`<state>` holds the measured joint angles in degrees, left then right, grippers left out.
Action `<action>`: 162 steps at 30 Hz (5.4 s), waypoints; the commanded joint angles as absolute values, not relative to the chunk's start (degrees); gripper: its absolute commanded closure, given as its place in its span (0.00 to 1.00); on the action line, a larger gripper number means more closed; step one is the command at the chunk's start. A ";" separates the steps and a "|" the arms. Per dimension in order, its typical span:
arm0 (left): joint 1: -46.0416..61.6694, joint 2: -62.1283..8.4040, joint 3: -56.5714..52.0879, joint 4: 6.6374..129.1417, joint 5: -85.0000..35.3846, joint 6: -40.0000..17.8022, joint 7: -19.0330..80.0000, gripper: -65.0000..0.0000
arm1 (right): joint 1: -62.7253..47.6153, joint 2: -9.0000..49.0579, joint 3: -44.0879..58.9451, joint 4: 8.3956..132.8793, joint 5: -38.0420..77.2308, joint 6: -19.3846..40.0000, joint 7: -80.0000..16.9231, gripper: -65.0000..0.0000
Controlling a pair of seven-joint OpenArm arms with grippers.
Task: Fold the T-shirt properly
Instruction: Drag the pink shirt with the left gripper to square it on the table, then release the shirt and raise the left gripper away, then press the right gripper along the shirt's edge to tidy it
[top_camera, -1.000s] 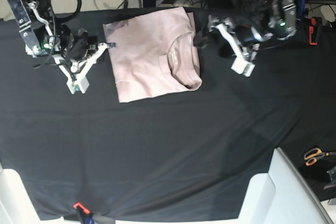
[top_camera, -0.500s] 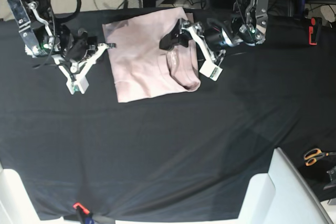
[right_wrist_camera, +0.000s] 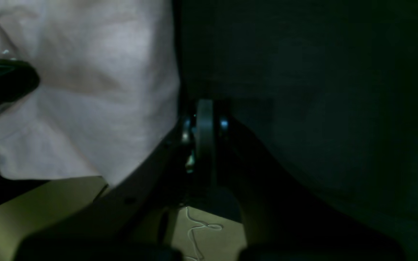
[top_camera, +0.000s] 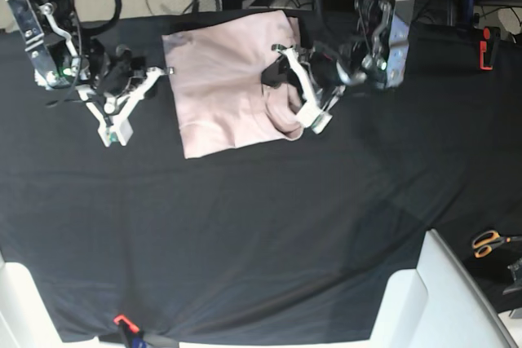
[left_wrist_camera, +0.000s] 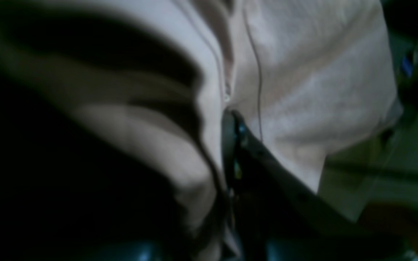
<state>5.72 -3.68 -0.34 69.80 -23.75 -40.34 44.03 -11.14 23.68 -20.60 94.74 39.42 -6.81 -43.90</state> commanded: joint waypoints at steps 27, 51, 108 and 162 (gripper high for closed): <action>-29.23 -21.05 52.88 80.57 -5.93 -40.00 61.41 1.00 | -18.68 23.52 -6.81 95.60 39.87 -6.81 -37.93 0.97; -35.03 -6.64 60.88 60.62 14.73 -40.00 40.40 1.00 | -18.51 23.52 -7.25 95.52 40.04 -12.09 -38.02 0.97; 4.53 -15.96 26.59 104.48 19.82 -40.00 47.78 1.00 | -14.64 22.02 -22.73 100.35 39.87 -2.15 -37.93 0.97; 17.54 -18.68 -6.29 108.70 21.32 -40.00 47.52 1.00 | -8.13 20.97 -37.76 101.76 39.78 -2.77 -37.93 0.97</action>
<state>18.33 -17.96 -6.11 107.70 20.75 -40.62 47.64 -8.67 20.49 -38.13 100.82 39.42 -2.63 -38.83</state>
